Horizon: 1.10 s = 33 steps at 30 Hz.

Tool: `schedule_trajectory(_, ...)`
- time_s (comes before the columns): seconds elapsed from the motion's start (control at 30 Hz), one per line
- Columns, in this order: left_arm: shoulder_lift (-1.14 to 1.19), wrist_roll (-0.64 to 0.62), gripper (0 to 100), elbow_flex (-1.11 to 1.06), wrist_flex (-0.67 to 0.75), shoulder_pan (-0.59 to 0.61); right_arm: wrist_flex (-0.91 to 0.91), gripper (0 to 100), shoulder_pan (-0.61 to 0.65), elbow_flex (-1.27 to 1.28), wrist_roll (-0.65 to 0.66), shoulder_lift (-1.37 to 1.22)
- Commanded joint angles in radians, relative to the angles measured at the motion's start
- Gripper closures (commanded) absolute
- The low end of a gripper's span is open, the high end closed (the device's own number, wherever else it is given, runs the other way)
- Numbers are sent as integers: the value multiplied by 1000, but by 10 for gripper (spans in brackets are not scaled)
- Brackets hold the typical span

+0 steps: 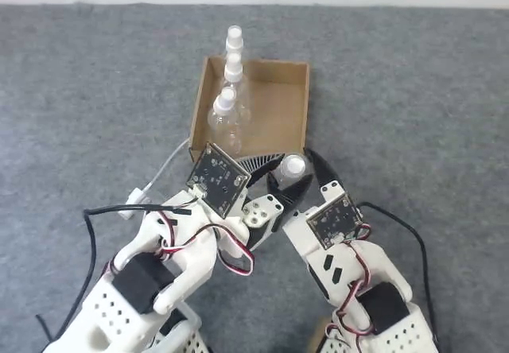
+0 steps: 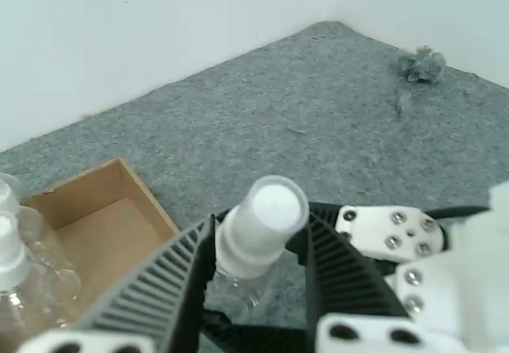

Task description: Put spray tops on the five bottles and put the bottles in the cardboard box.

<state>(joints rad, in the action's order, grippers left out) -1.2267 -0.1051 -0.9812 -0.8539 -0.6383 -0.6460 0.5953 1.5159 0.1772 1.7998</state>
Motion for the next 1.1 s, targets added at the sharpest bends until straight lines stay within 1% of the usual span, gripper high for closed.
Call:
schedule_trajectory(0.0,-14,6,841,93,-2,38,24,854,10,-17,14,15)
schedule_trajectory(0.1,-14,3,841,117,-3,68,24,854,10,-17,14,13)
schedule_trajectory(0.27,-5,2,844,102,6,60,24,854,10,-17,14,13)
schedule_trajectory(0.47,-5,6,846,30,84,0,24,854,10,-15,14,13)
schedule_trajectory(0.63,-5,8,896,18,97,-3,22,854,7,-15,14,13)
schedule_trajectory(0.77,-5,5,915,-7,100,-9,22,854,7,-15,17,13)
schedule_trajectory(0.9,-8,8,912,-5,95,-9,22,854,10,-3,18,13)
schedule_trajectory(1.07,-5,8,847,-8,94,-9,22,854,10,-2,20,13)
